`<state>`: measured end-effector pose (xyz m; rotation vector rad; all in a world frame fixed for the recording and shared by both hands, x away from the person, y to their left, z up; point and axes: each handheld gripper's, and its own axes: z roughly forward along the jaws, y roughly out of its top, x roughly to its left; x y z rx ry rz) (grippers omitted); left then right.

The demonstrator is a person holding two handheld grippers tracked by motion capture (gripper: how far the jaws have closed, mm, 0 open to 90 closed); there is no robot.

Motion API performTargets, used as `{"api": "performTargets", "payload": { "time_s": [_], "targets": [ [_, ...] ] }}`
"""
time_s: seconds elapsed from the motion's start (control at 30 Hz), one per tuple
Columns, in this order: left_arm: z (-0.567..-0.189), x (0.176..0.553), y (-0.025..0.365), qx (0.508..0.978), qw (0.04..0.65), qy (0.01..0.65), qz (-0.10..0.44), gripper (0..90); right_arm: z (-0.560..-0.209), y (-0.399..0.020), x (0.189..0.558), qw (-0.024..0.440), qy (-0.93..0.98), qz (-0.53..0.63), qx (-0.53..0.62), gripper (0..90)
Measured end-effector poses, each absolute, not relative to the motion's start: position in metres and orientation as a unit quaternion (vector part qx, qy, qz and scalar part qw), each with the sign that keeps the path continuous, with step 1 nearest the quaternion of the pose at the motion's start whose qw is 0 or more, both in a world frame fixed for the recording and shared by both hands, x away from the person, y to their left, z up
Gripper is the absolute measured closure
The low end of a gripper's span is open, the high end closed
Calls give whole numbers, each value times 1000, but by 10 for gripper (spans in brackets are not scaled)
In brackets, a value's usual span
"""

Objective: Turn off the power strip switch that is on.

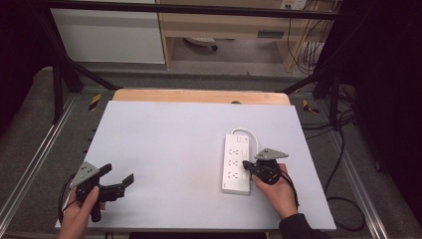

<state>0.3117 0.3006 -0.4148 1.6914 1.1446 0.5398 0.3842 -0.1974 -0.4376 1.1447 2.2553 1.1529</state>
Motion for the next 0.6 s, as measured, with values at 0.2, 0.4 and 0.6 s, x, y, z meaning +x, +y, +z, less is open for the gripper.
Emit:
{"api": "performTargets", "payload": {
  "time_s": [0.2,0.4,0.6],
  "targets": [
    [-415,312,301,698,492,471,222,58,-438,-197,384,180,798,407,406,900],
    [-415,312,301,697,492,471,222,58,-438,-196,384,181,799,405,406,900],
    [-415,311,301,698,492,471,223,58,-439,-195,383,180,803,399,404,900]
  ]
}}
